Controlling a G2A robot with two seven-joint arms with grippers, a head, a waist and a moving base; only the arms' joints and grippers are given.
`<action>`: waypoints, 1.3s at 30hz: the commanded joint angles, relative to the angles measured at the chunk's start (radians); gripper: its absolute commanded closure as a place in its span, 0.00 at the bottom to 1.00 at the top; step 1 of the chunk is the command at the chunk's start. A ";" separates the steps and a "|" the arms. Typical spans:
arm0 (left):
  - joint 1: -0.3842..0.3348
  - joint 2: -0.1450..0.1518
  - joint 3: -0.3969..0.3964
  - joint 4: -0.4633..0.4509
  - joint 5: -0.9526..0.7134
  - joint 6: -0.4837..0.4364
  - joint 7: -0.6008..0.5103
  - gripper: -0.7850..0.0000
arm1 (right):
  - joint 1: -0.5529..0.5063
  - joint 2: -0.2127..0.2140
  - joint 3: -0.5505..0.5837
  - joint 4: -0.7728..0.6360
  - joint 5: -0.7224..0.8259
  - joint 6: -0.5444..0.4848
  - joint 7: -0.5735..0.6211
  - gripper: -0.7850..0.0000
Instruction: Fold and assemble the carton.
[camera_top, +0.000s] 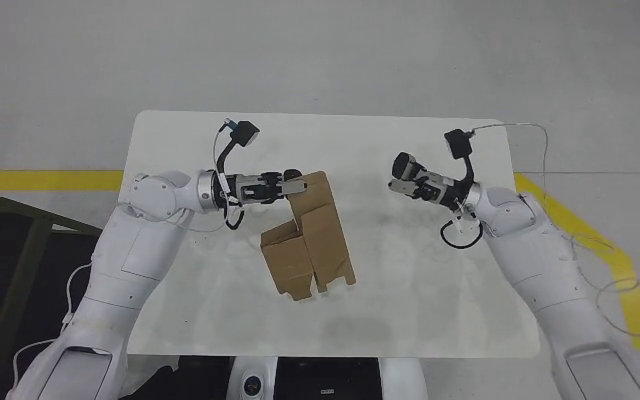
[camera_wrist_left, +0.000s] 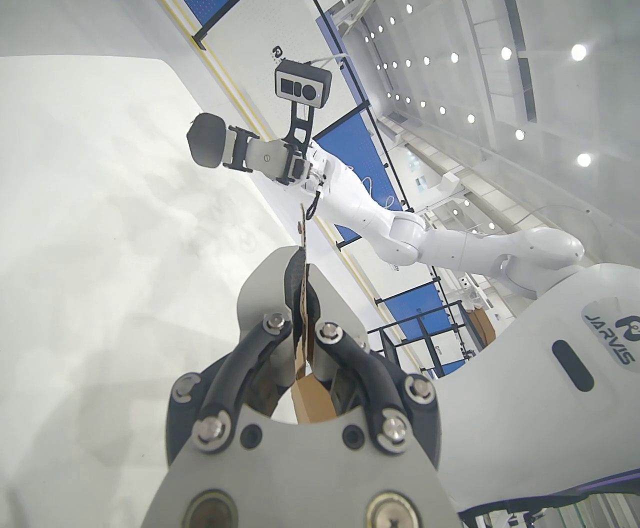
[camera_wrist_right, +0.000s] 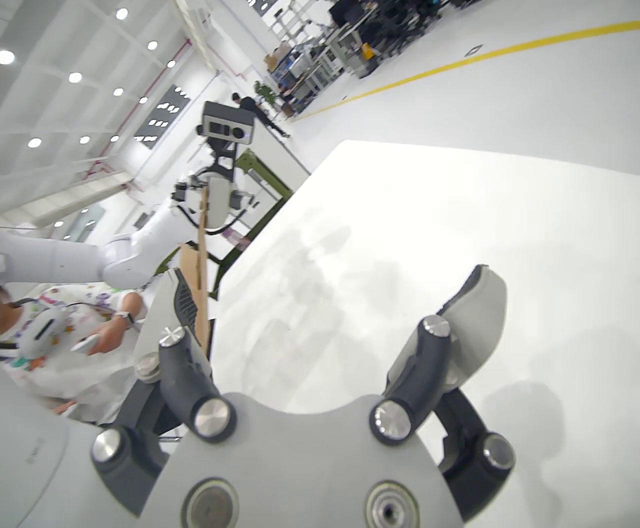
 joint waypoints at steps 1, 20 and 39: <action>-0.007 0.000 0.009 0.000 0.001 -0.005 0.006 1.00 | 0.018 0.001 -0.043 -0.006 0.104 0.031 0.052 0.00; -0.045 0.025 0.095 0.035 0.009 -0.030 0.031 1.00 | 0.201 0.055 -0.501 -0.102 0.274 0.069 0.091 0.00; -0.052 0.041 0.130 0.028 -0.022 -0.035 0.036 1.00 | 0.340 0.067 -0.785 -0.072 0.389 -0.004 0.017 0.87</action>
